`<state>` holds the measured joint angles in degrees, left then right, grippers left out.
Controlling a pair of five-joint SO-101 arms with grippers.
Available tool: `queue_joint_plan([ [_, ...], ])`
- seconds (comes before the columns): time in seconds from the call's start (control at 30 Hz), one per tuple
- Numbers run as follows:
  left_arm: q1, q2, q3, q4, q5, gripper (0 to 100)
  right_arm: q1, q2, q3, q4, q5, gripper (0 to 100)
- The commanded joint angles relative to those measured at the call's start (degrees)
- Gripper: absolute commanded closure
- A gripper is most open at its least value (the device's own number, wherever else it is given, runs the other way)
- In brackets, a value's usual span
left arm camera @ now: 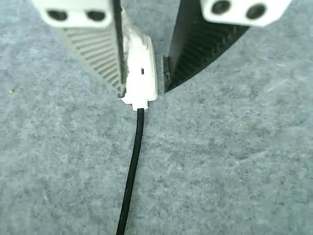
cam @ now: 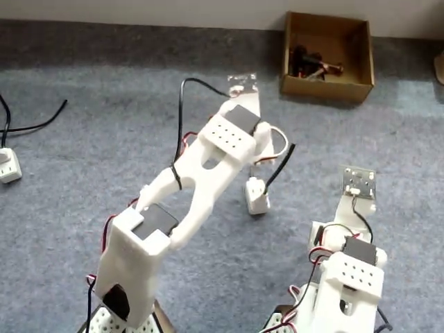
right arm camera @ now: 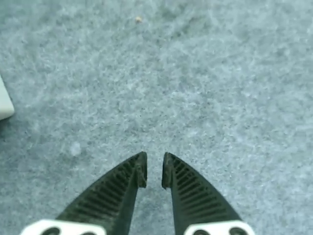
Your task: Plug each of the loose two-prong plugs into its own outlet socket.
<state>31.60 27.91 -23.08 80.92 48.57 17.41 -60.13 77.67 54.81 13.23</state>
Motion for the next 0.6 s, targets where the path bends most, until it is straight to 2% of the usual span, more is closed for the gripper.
queue_joint_plan([
  [0.0,2.33,-2.07,-1.45,2.55,5.63,79,0.92,-0.84,-0.13,-1.10,0.44,94.3],
  [0.13,2.15,-1.98,-1.01,3.78,11.96,77,3.30,-0.84,-0.40,-1.10,0.44,94.3],
  [0.3,0.75,-1.89,-0.84,4.22,12.22,77,6.90,-0.84,-0.22,-1.10,0.53,94.3],
  [0.57,0.66,-1.89,3.65,4.40,12.13,77,7.08,-0.84,-0.22,-1.01,0.53,94.3],
])
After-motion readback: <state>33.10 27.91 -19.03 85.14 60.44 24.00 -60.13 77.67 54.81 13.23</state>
